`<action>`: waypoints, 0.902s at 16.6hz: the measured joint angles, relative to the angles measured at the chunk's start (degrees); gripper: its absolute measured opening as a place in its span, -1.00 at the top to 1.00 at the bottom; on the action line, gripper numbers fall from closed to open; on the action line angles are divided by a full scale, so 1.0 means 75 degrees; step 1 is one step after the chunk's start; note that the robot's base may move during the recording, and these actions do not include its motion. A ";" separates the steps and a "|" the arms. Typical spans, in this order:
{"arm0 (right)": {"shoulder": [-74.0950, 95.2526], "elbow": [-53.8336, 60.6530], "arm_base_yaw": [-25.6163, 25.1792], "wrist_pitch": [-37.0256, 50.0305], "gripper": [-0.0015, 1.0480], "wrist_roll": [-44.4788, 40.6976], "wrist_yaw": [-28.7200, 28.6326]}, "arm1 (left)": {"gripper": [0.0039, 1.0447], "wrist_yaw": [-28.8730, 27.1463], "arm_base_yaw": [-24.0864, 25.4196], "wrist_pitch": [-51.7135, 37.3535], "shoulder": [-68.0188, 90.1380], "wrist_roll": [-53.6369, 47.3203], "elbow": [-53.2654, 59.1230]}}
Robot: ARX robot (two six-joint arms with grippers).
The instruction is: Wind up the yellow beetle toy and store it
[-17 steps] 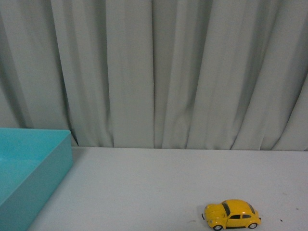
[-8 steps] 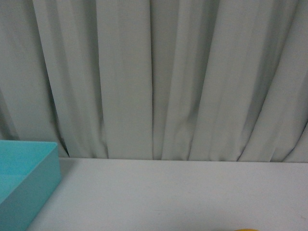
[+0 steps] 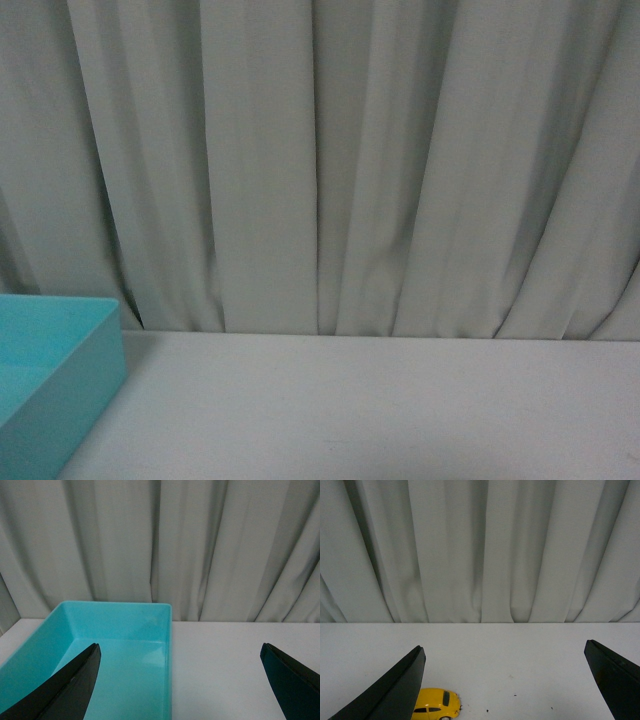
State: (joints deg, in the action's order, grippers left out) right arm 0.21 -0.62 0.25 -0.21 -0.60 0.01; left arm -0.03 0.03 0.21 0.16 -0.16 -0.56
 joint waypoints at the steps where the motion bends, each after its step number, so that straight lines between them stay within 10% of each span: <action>1: 0.0000 0.0000 0.0000 0.0000 -0.87 0.0000 0.0000 | -0.88 0.0000 0.0000 0.0000 0.0000 0.0000 0.0000; 4: 0.0000 0.0000 0.0000 0.0000 -0.87 0.0000 0.0000 | -0.88 0.0000 0.0000 0.0000 0.0000 0.0000 0.0000; 6: 0.1384 -0.0449 0.1183 -0.0399 -0.87 0.1148 0.2996 | -0.88 -0.0026 0.0000 0.0000 0.0000 0.0003 0.0000; 8: 0.2830 -0.0871 0.0781 0.0825 -0.87 0.2022 0.4736 | -0.88 -0.0015 -0.0006 -0.0006 0.0000 0.0006 0.0000; 15: 0.7694 -0.3689 -0.1719 0.4736 -0.87 0.0510 0.0676 | -0.88 -0.0003 -0.0006 0.0000 0.0000 0.0000 0.0000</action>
State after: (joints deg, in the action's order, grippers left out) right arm 57.91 -28.29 -12.64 35.31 3.22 5.08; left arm -0.05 -0.01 0.21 0.16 -0.16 -0.56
